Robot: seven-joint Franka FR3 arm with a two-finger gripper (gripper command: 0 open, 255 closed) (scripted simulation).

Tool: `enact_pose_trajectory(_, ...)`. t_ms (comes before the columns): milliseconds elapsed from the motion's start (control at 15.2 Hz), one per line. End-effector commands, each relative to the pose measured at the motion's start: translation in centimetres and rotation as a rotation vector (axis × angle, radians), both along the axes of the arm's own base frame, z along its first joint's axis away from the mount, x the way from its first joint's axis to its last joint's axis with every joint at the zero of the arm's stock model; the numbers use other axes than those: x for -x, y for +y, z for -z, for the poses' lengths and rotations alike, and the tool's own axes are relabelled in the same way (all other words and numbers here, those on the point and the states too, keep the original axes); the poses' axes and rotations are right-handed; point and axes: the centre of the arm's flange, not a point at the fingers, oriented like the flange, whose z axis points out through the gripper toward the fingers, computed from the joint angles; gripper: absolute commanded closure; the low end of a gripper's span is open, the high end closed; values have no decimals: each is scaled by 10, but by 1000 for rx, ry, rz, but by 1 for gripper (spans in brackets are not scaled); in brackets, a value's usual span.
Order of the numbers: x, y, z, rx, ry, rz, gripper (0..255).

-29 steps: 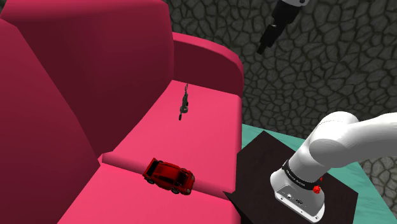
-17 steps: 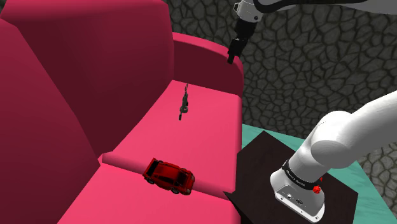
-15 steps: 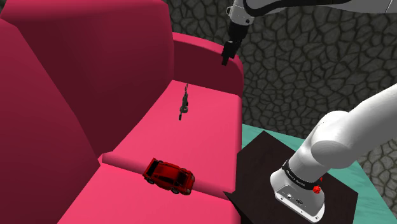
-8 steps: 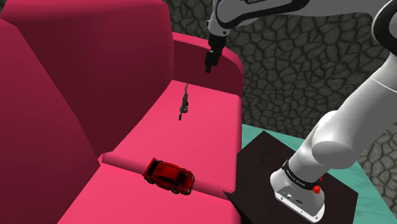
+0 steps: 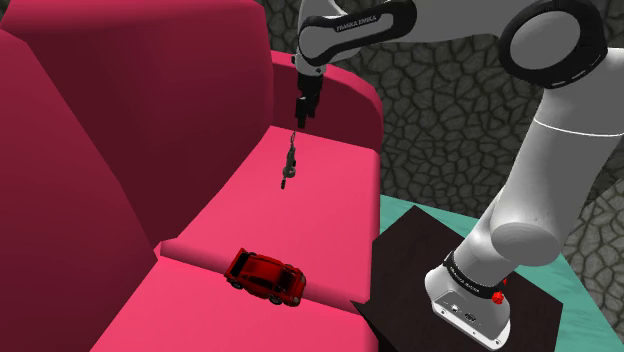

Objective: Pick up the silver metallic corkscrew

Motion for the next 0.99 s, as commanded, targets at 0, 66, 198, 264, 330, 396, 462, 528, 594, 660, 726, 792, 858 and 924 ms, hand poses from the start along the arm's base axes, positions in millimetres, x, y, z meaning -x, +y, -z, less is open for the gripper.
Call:
enact_pose_trajectory(0, -20, 10, 21, -2, 18, -24, 0)
enact_pose_trajectory(66, -29, 15, 31, -3, 28, -36, 0)
enact_pose_trajectory(198, -36, 20, 43, -4, 35, -45, 0)
enact_pose_trajectory(264, -36, 20, 49, -4, 35, -45, 0)
enact_pose_trajectory(330, -36, 20, 54, -4, 35, -45, 0)
enact_pose_trajectory(396, -36, 20, 59, -4, 35, -45, 0)
enact_pose_trajectory(462, -36, 20, 64, -4, 35, -45, 0)
enact_pose_trajectory(528, -36, 20, 70, -4, 35, -45, 0)
enact_pose_trajectory(594, -36, 20, 75, -4, 35, -45, 0)
enact_pose_trajectory(660, -36, 20, 78, -4, 35, -45, 0)
enact_pose_trajectory(726, -36, 20, 78, -4, 35, -45, 0)
enact_pose_trajectory(792, -36, 21, 78, -4, 35, -45, 255)
enact_pose_trajectory(858, -35, 21, 78, -4, 35, -45, 255)
enact_pose_trajectory(924, -35, 20, 78, -4, 35, -45, 255)
